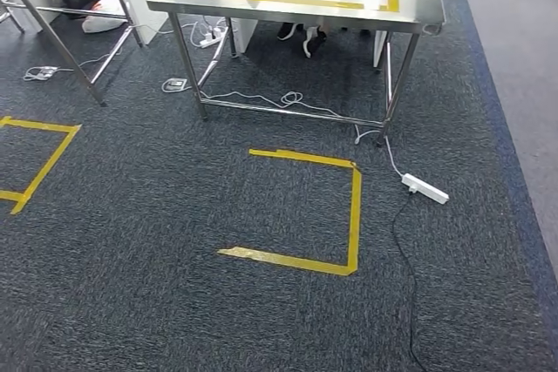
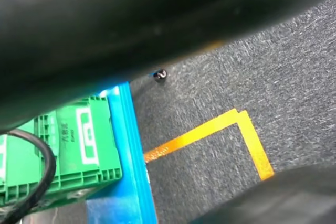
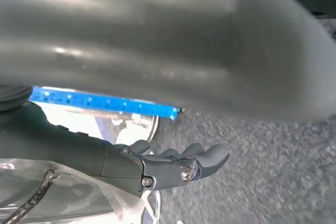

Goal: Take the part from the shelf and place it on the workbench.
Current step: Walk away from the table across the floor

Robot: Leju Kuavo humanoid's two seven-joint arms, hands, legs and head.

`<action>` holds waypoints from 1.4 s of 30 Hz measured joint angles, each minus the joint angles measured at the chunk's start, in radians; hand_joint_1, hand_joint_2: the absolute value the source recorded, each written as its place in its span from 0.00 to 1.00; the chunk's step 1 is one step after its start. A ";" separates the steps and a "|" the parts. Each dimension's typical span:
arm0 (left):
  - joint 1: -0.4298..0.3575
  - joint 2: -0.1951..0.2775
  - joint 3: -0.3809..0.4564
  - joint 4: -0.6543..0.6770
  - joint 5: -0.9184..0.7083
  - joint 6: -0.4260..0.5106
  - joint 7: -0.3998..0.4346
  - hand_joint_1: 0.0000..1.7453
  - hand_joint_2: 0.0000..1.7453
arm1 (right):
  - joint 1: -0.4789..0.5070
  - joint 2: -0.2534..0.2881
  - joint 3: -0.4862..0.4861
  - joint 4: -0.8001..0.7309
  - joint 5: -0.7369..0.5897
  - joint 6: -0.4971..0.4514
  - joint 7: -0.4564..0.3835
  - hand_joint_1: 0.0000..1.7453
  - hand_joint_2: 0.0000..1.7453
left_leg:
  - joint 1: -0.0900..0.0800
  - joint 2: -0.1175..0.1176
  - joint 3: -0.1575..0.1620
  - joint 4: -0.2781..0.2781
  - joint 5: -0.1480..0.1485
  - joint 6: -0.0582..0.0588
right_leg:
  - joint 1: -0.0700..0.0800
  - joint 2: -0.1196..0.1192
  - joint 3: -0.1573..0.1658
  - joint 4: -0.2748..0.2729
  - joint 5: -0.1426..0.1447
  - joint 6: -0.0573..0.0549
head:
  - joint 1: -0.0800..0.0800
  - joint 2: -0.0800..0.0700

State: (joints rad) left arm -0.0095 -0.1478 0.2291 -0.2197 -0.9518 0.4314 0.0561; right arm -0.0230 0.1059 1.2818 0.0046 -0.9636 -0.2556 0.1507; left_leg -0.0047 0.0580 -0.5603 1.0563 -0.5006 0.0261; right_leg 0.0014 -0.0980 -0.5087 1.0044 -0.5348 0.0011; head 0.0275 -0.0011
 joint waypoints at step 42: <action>-0.008 -0.016 0.014 0.000 -0.003 -0.021 0.018 0.00 0.00 | 0.000 -0.005 0.033 0.001 0.032 -0.015 0.018 0.00 0.00 | 0.006 -0.106 -0.001 -0.050 0.022 0.009 | -0.017 0.098 -0.122 0.263 -0.110 0.040 | 0.005 0.000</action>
State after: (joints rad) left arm -0.0175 -0.1635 0.2430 -0.2197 -0.9544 0.4108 0.0745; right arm -0.0225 0.1007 1.3148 0.0053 -0.9316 -0.2709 0.1682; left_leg 0.0017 -0.0484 -0.5612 1.0067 -0.4790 0.0352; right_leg -0.0155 -0.0001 -0.6305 1.2676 -0.6449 0.0416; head 0.0326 -0.0011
